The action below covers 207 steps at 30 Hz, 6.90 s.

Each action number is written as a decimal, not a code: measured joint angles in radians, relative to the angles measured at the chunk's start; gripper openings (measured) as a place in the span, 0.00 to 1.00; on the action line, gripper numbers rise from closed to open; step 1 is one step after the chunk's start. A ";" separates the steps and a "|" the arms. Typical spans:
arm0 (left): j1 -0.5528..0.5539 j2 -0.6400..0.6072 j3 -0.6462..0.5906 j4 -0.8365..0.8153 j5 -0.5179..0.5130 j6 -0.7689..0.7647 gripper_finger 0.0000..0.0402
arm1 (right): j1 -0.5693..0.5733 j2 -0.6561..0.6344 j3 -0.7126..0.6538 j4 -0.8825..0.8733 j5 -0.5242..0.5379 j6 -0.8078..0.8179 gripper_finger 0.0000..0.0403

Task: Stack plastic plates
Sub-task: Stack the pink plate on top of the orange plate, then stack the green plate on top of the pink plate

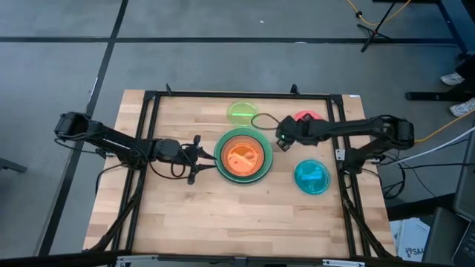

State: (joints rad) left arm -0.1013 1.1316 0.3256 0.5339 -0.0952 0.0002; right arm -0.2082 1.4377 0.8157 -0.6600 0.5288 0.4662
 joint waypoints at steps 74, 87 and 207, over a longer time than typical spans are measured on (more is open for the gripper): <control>0.000 0.000 0.001 -0.009 0.000 -0.017 0.31 | 0.143 0.240 0.266 -0.038 0.093 -0.247 0.00; 0.000 0.000 0.001 -0.009 0.000 -0.017 0.31 | 0.306 0.240 0.320 0.172 -0.013 -0.425 0.00; 0.001 0.000 0.001 -0.005 -0.019 -0.025 0.31 | -0.440 0.493 0.320 0.561 -0.645 -0.025 0.30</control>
State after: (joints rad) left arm -0.1006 1.1320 0.3264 0.5285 -0.1143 -0.0250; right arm -0.6479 1.9308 1.1355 -0.0990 -0.1160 0.4412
